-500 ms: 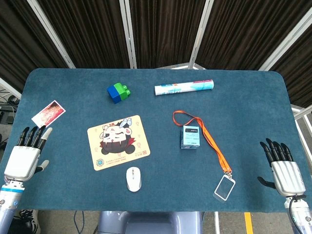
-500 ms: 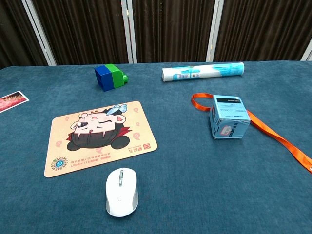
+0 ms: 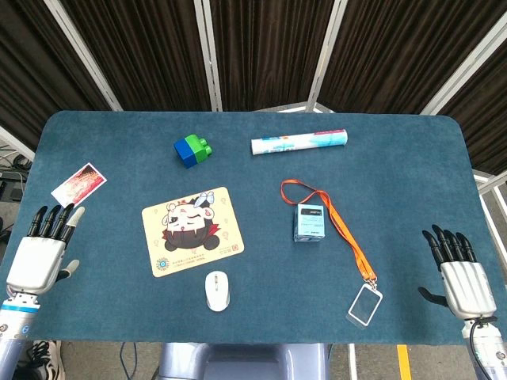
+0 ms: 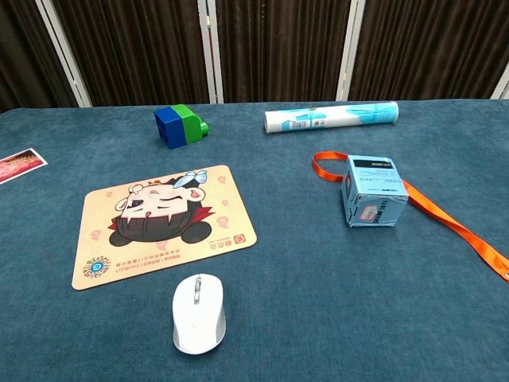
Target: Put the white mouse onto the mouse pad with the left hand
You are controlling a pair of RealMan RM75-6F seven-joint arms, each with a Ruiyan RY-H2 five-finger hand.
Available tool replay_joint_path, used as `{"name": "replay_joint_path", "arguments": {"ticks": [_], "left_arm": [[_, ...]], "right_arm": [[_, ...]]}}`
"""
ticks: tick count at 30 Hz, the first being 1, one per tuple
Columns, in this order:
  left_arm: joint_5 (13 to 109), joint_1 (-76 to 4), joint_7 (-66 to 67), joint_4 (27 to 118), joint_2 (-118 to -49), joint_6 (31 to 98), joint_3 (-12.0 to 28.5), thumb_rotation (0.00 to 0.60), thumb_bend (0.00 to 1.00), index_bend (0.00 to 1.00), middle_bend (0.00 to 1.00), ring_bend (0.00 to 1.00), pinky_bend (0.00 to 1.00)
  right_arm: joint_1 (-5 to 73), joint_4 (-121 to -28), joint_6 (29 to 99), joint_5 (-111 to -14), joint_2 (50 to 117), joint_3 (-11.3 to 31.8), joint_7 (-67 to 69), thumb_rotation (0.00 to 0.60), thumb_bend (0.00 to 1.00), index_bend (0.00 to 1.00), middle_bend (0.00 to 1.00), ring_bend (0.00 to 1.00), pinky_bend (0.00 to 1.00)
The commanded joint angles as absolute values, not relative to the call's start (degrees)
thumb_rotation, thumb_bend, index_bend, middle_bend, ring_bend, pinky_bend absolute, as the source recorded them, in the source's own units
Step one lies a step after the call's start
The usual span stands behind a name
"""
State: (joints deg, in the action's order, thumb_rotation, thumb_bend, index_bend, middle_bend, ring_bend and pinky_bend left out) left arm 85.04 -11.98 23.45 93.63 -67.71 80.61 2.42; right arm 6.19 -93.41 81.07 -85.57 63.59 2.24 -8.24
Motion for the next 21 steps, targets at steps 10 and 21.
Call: {"name": "replay_joint_path", "arguments": {"ticks": [10, 21], "left_arm": [[86.78, -12.28, 25.03, 92.26, -68.0, 80.88, 1.89, 0.6, 0.2, 0.0, 0.0, 0.0, 0.0], [101.11, -18.98, 22.35, 88.29, -64.53, 76.74, -1.08, 0.6, 0.2, 0.0, 0.0, 0.0, 0.0]], "right_arm": [[6.18, -93.59, 81.13, -85.4, 63.67, 2.33, -8.57, 0.6, 0.09, 0.0, 0.0, 0.0, 0.0], [6.15, -93.44, 81.13, -85.45, 63.6, 2.28, -8.27, 0.6, 0.09, 0.0, 0.0, 0.0, 0.0]]}}
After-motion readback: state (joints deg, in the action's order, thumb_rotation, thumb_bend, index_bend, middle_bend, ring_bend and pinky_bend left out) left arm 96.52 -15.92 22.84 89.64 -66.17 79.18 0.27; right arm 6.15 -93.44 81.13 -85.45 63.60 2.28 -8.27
